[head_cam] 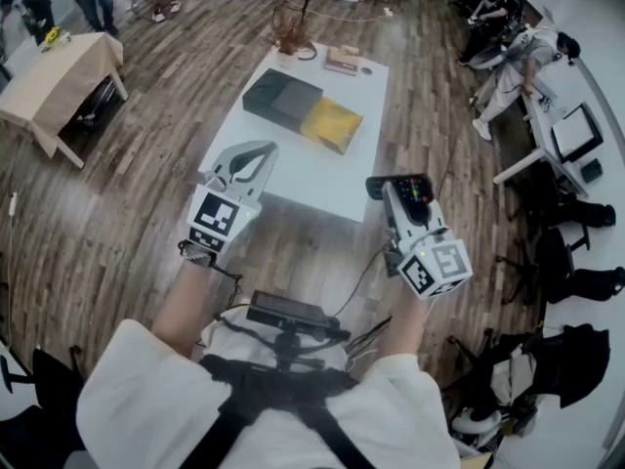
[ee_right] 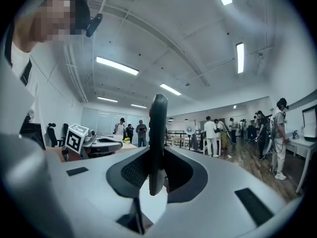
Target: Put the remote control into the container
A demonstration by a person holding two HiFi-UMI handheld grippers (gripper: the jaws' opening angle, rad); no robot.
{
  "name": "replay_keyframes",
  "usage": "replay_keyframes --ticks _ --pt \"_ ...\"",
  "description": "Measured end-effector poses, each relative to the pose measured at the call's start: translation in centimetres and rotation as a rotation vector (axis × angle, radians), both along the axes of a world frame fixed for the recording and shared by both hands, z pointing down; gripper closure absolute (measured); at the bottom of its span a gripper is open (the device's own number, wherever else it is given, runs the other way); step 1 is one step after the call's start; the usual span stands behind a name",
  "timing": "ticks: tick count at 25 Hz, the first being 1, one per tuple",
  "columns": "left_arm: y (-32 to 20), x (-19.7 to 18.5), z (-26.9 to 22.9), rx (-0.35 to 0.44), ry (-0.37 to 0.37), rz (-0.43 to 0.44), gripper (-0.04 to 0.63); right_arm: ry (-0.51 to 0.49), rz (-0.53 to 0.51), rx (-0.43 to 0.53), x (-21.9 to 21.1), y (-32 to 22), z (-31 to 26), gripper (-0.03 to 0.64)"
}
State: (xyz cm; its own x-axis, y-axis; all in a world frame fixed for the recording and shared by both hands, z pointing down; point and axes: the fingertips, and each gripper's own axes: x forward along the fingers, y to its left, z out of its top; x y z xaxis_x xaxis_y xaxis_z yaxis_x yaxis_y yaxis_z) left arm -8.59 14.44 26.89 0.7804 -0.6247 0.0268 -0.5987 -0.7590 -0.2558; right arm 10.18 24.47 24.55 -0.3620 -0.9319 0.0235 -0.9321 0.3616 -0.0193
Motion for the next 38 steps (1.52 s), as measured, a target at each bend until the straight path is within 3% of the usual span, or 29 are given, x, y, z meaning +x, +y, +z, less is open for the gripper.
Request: replay_keyframes --ticks 12,38 --pt "1.2 1.2 0.7 -0.008 -0.015 0.022 0.584 -0.055 0.007 0.013 0.7 0.6 0.4 0.537" --pt "6.2 4.8 2.6 -0.042 -0.041 -0.043 0.584 -0.097 -0.067 0.010 4.4 4.0 2.3 0.537"
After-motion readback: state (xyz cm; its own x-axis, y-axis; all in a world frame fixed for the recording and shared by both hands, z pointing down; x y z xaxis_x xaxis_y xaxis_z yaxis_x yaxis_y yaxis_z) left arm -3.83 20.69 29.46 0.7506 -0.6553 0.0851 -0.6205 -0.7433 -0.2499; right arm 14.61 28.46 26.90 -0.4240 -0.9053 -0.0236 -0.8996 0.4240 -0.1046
